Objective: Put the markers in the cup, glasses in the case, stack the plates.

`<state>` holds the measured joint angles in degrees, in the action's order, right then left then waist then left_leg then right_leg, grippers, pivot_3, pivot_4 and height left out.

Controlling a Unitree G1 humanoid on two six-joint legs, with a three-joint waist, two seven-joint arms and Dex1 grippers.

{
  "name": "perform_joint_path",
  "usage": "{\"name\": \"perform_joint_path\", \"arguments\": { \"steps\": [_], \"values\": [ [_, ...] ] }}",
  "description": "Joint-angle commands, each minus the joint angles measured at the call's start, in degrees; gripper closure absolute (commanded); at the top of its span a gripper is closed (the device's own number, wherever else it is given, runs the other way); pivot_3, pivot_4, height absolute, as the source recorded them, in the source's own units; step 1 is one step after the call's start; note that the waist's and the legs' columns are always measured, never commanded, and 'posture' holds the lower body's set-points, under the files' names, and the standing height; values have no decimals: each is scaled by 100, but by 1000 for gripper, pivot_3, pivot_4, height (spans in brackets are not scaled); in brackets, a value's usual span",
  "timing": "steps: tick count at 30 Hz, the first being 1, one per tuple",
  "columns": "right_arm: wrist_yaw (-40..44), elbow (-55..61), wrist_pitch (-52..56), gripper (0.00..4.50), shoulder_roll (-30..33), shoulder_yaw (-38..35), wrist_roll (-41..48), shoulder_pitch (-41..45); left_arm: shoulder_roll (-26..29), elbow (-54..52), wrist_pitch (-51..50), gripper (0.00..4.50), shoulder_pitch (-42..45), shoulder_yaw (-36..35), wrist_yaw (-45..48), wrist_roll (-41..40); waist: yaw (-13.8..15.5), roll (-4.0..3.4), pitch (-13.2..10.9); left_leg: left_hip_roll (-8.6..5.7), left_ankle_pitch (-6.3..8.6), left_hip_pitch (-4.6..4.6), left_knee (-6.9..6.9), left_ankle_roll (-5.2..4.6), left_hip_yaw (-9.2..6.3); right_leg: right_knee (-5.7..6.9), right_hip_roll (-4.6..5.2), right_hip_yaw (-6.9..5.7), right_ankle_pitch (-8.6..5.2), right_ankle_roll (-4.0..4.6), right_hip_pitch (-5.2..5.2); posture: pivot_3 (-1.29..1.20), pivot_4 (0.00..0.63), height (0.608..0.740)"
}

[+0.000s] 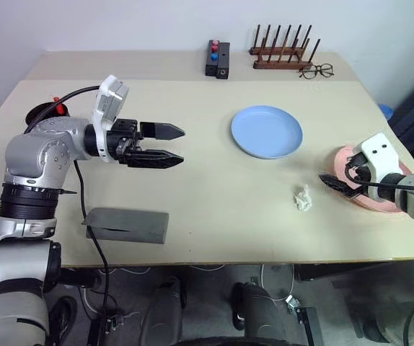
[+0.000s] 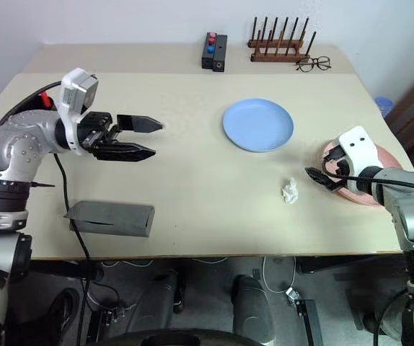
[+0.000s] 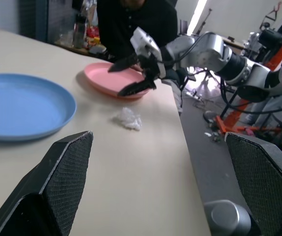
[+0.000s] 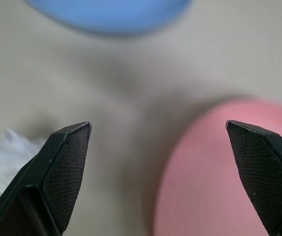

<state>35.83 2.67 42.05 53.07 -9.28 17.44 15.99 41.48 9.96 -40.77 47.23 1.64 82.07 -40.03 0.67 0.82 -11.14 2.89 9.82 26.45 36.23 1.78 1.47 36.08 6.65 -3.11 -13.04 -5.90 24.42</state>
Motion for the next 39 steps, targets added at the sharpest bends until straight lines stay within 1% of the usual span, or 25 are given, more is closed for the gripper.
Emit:
{"name": "perform_joint_path", "arguments": {
  "steps": [1, 7, 13, 16, 19, 23, 26, 29, 31, 34, 37, 39],
  "values": [
    [11, 68, 135, 0, 181, -31, -174, 75, -24, -207, 217, 23, -138, -256, -75, 16, -21, -2, 0, 0, 0, -2, -1, 0, 0, 0, 0, 0, 0, 0, 0, 0, 150, 740],
    [64, -198, 296, 0, 192, -37, -278, 151, -13, -88, 358, 23, -185, -304, -71, 113, -4, -2, 0, 0, 0, -1, 0, 0, 1, -1, 0, 0, 0, 0, 0, 0, 150, 740],
    [244, -406, 889, 0, 80, -239, 2, 77, 34, -2, 444, 23, -202, -342, 4, 163, 2, -2, 1, 0, 0, 1, 1, 0, 0, -3, 0, 0, 0, 0, -1, 0, 150, 740],
    [280, -513, 991, 874, 55, -182, 3, 53, 31, 83, 504, 0, -183, -332, 49, 211, -8, -2, 1, 0, 0, -2, -1, 0, 0, -1, -1, 0, 0, 0, -1, 0, 150, 740],
    [301, -535, 991, 2291, 48, -128, -29, 43, 18, 131, 723, 0, -180, -308, 81, 343, -7, -2, 1, 0, 0, -1, -1, 0, 0, -1, -1, 0, 0, 0, 0, 0, 150, 740],
    [274, -505, 960, 4461, 9, -135, -39, 110, -78, 284, 1360, 0, -180, -349, 41, 605, -6, 3, 4, 0, 0, -2, 0, 0, 0, -2, -1, 0, 0, 0, -2, 0, 150, 740],
    [85, -524, 775, 4461, -55, -142, -146, 411, -217, 566, 1967, 0, -113, -419, -116, 834, -5, 4, 4, 0, 0, -5, 5, 0, 0, -2, 0, 0, 1, 1, -8, 0, 150, 740],
    [-19, -376, 677, 4461, -108, -21, -224, 804, -323, 669, 2157, 0, -115, -530, -255, 856, -9, 2, 3, 0, 0, -3, 4, 0, 0, -2, 0, 0, 1, 1, -6, 0, 150, 740],
    [-15, -253, 585, 4461, -167, 166, -280, 1089, -366, 699, 2203, 0, -141, -598, -371, 847, -19, 2, 3, 0, 0, -2, 1, 0, 1, -2, 0, 0, 2, 0, -4, 0, 150, 740],
    [-62, -215, 475, 4461, -431, 418, -336, 1644, -420, 772, 2299, 0, -169, -726, -613, 849, -52, 1, 2, 1, 0, -3, -2, 0, 0, -1, -3, 0, 2, 0, 0, 0, 150, 740],
    [-87, -452, 66, 4461, -664, 905, -694, 2153, -456, 764, 2404, 0, -236, -819, -816, 885, -61, -1, 1, 1, 0, -2, -3, 0, 0, 1, -3, 0, 4, -5, 2, 0, 150, 740],
    [-65, -700, -80, 4461, -926, 1101, -755, 2471, -452, 706, 2427, 0, -342, -832, -923, 922, -65, -1, 1, 1, 0, -1, -3, 0, 1, 0, -3, 0, 6, -9, 2, 0, 150, 740]
  ]
}}
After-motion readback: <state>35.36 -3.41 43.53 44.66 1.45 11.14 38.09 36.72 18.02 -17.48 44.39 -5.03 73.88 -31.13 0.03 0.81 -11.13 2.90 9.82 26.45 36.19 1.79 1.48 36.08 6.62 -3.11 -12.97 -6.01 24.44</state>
